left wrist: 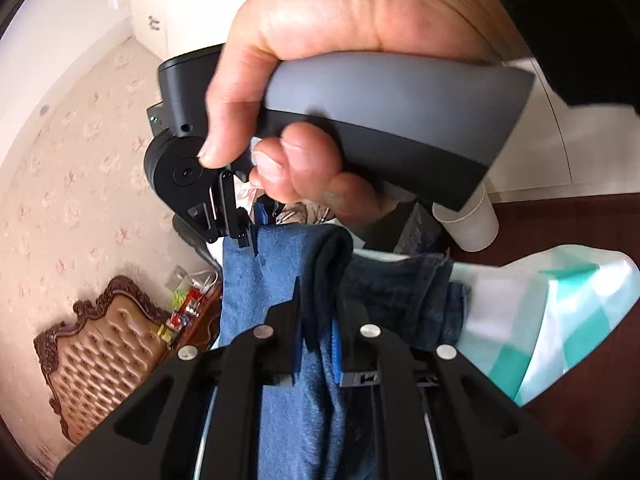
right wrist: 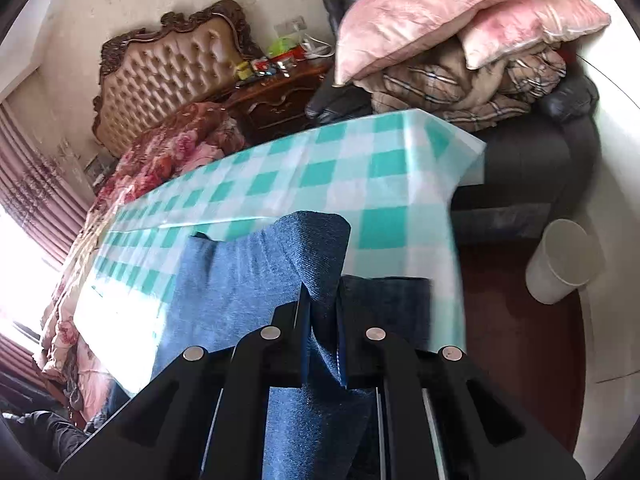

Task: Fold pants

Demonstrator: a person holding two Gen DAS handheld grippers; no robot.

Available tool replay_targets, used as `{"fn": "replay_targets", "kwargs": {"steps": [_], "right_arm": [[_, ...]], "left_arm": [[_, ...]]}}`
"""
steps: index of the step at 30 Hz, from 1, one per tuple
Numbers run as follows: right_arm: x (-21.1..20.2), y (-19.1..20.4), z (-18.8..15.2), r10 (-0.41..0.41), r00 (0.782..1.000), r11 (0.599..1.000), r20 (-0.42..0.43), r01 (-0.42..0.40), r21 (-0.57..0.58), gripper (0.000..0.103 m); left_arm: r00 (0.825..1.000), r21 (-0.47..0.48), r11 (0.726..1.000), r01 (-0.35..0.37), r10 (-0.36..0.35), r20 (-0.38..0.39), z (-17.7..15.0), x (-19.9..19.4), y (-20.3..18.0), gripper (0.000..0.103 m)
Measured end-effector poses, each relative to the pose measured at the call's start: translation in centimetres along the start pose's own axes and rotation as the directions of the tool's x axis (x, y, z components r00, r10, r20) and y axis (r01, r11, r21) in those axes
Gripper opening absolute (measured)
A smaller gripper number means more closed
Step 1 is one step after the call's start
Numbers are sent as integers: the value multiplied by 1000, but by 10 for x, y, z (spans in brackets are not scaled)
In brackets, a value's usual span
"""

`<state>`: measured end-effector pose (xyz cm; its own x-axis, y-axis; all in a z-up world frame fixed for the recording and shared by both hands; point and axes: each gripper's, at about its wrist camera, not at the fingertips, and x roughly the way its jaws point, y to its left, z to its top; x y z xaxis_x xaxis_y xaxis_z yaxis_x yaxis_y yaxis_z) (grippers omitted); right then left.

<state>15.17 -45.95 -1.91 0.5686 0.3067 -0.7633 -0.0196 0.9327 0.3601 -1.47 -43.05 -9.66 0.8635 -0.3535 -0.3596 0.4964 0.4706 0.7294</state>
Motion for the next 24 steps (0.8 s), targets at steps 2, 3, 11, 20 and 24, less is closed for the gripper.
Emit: {"fn": "replay_targets", "kwargs": {"steps": [2,3,11,20,24], "right_arm": [[15,-19,-7,-20,999,999,-37,21,28,11],[26,-29,-13,-29,998,999,-58,31,40,11],[22,-55,-31,-156,987,980,27,152,128,42],[-32,45,-85,-436,842,890,316,457,10,65],[8,50,-114,-531,812,838,243,545,12,64]], "left_arm": [[999,22,999,30,-29,-18,-1,4,-16,11],[998,36,998,49,-48,-34,-4,11,-24,12],[978,-201,958,204,-208,1,-36,-10,30,61],[938,-655,717,240,-344,-32,-130,59,210,23],[864,-656,704,272,-479,-155,-164,137,215,23]]}}
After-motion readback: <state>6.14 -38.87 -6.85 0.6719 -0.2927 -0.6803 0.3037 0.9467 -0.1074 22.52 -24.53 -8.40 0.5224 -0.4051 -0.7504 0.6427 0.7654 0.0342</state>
